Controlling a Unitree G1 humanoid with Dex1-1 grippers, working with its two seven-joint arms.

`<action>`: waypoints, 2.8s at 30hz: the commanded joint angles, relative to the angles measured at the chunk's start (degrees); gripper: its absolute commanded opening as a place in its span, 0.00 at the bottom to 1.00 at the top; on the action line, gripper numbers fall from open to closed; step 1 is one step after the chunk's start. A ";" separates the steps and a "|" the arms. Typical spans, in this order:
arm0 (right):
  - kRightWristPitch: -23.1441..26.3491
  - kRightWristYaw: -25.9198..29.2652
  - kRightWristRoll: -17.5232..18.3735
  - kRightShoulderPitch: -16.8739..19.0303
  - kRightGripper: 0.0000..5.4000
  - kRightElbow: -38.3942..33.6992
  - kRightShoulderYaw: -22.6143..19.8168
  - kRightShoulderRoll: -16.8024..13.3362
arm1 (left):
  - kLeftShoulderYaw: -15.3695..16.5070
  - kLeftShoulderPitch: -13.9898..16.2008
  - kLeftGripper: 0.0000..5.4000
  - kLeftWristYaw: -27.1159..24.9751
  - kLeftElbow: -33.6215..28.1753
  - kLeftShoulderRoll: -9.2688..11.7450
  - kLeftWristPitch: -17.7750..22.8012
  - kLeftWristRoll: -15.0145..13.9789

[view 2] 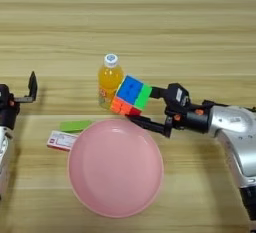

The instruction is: Move the objects on the table

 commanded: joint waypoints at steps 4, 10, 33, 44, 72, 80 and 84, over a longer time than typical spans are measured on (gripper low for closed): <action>-1.02 1.57 -3.40 1.21 0.62 0.22 4.00 -1.61 | -0.24 -0.05 1.00 0.08 -0.30 -0.17 -0.28 0.18; -1.11 2.89 -5.66 1.57 0.62 1.51 7.24 -1.74 | -0.17 -0.06 1.00 0.01 -0.27 -0.06 -0.28 0.14; -2.93 4.88 -10.81 -0.51 0.62 9.22 12.80 -1.32 | -0.09 -0.03 1.00 -0.09 -0.26 0.13 -0.32 0.08; -3.08 4.87 -10.31 -0.83 0.77 9.75 12.62 -0.95 | -0.05 -0.16 1.00 -0.13 -0.04 0.16 -0.33 0.04; 10.36 2.08 17.76 -7.08 1.00 -3.96 -5.85 0.87 | -0.08 -0.72 1.00 0.01 0.90 -0.02 -0.58 0.09; 9.89 -6.69 17.29 -11.79 1.00 -2.59 -10.39 3.29 | -0.08 -1.08 1.00 0.04 1.48 0.01 -0.63 0.14; 9.41 -13.66 15.56 -14.33 1.00 -3.44 -10.95 5.71 | -0.11 -1.11 1.00 0.10 1.51 -0.06 -0.68 0.18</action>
